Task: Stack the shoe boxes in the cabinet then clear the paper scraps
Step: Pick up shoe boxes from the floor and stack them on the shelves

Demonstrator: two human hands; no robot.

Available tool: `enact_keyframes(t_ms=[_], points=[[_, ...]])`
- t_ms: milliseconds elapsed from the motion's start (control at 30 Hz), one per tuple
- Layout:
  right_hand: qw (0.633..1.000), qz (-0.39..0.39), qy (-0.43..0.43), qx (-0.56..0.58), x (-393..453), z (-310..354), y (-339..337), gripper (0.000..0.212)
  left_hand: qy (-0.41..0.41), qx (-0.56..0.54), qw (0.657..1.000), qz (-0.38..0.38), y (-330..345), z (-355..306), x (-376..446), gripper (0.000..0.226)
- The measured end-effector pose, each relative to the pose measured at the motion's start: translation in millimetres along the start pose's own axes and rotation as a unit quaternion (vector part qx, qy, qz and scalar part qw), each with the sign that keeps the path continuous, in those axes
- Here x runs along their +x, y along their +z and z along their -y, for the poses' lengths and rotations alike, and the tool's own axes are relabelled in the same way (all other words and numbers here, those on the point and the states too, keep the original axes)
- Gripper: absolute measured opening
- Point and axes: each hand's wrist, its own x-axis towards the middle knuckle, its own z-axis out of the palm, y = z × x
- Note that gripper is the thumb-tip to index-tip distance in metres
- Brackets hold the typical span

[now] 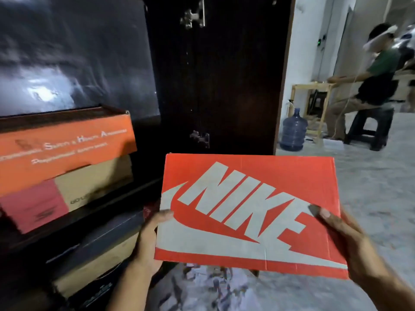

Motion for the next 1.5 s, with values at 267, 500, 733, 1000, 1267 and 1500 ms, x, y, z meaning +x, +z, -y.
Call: enact_keyframes(t_ms=[267,500,733,1000,1267,1500], points=[[0.985,0.172,-0.006,0.021,69.7,-7.3,99.0,0.062,0.147,-0.030,0.978,-0.146,-35.2,-130.9,-10.5,0.018],[0.968,0.216,0.033,0.125,122.8,34.6,228.7,0.018,0.303,0.003,0.910,-0.282,-53.4,-220.7,-22.3,0.021],[0.961,0.254,0.086,0.069,164.4,83.3,345.9,0.031,0.581,0.397,0.576,-0.416,-3.1,-245.6,-14.3,0.039],[0.952,0.276,0.086,-0.101,193.3,78.2,443.8,0.046,0.268,0.706,0.542,-0.368,-26.3,-273.3,78.7,0.066],[0.925,0.206,-0.143,-0.284,225.7,62.9,498.4,0.063,0.235,0.723,0.541,-0.360,-60.3,-296.2,108.2,0.070],[0.916,0.226,-0.111,-0.312,243.5,44.0,495.4,0.069,0.233,0.714,0.549,-0.368,-72.1,-302.3,119.9,0.068]])
